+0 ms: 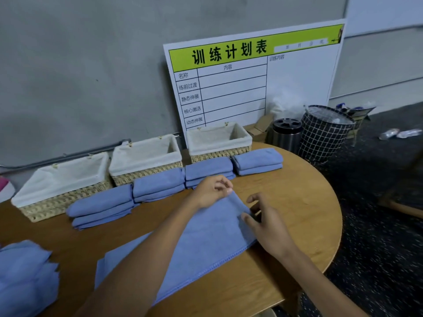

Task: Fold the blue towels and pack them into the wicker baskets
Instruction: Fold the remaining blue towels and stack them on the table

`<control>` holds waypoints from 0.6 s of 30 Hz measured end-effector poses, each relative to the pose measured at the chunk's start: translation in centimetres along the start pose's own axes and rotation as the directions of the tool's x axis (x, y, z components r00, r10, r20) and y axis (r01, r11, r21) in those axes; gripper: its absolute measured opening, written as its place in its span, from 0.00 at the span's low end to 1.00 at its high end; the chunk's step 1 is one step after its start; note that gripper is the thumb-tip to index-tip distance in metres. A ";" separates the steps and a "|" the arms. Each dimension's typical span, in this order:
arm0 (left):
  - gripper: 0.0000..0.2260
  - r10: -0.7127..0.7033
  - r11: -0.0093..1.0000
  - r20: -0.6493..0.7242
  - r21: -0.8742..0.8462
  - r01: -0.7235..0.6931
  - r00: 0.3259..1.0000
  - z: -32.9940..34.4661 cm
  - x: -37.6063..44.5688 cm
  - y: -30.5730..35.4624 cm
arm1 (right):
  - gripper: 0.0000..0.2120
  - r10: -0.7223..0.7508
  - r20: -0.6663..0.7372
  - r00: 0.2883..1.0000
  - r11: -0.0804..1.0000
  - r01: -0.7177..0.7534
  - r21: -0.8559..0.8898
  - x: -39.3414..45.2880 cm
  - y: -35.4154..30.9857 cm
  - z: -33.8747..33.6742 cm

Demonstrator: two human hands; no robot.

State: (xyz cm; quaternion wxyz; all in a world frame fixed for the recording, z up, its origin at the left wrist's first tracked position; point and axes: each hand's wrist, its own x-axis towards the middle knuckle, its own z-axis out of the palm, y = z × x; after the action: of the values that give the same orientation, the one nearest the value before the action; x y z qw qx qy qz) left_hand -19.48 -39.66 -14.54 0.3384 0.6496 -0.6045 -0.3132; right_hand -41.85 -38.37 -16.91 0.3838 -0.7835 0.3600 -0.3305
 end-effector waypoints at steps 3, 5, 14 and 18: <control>0.04 0.005 0.995 -0.066 -0.097 -0.012 0.998 -0.6 -0.9 0.2 | 0.15 -0.038 -0.062 0.997 0.998 0.041 0.046 -0.5 -0.7 0.5; 0.05 -0.004 0.986 -0.105 -0.167 -0.014 0.995 -1.4 -2.1 0.4 | 0.18 -0.079 -0.115 0.990 0.994 0.087 0.070 -0.9 -1.8 1.0; 0.30 -0.224 0.826 -0.155 -0.555 0.103 0.962 -8.8 -10.5 1.4 | 0.20 -0.304 -0.055 0.951 0.951 0.306 0.035 -2.5 -8.8 5.5; 0.33 -0.227 0.827 -0.195 -0.555 0.083 0.954 -12.3 -15.0 1.0 | 0.19 -0.358 0.025 0.933 0.932 0.356 0.067 -3.7 -11.6 8.9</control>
State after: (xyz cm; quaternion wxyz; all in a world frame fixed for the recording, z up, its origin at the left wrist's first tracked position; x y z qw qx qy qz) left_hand -11.05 -23.94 -6.70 0.5552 0.6091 -0.3882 -0.4123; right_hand -33.07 -26.94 -12.41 0.3478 -0.8297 0.1941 -0.3910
